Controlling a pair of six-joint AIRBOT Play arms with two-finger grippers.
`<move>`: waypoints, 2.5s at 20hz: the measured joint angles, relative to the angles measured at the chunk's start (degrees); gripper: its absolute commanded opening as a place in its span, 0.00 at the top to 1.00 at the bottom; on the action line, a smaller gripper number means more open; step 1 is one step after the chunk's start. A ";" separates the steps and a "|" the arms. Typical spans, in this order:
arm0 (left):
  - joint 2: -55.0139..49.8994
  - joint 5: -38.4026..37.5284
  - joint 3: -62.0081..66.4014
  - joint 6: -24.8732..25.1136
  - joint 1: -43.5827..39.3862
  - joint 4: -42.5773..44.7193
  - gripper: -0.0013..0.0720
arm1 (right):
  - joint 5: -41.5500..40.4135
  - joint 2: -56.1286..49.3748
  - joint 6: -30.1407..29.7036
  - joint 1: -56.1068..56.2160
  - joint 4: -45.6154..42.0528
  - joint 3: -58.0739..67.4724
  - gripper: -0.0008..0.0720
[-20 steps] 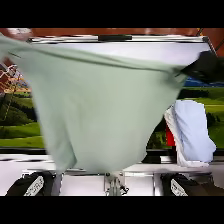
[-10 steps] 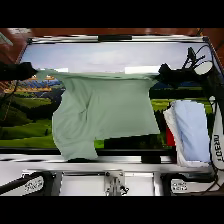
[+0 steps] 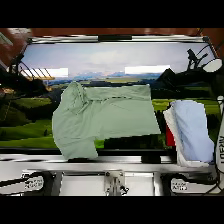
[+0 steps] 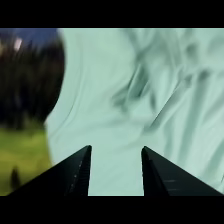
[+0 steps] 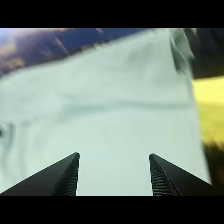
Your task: Fold the shirts.
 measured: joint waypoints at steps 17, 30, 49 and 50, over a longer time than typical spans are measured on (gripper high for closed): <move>17.79 4.50 -49.05 7.28 13.18 -4.24 0.27 | 10.84 18.14 -8.92 -5.38 -10.99 -23.98 0.22; 12.98 16.63 -51.95 11.54 8.85 -12.37 0.51 | 10.73 17.20 -8.17 -5.38 -9.79 -24.26 0.22; 12.04 18.25 -45.24 12.48 6.27 -12.02 0.93 | 6.71 8.46 1.22 1.70 -12.81 -30.38 0.18; 12.04 18.18 -45.09 12.50 6.27 -12.07 0.93 | 5.92 7.41 1.44 2.14 -13.20 -30.45 0.18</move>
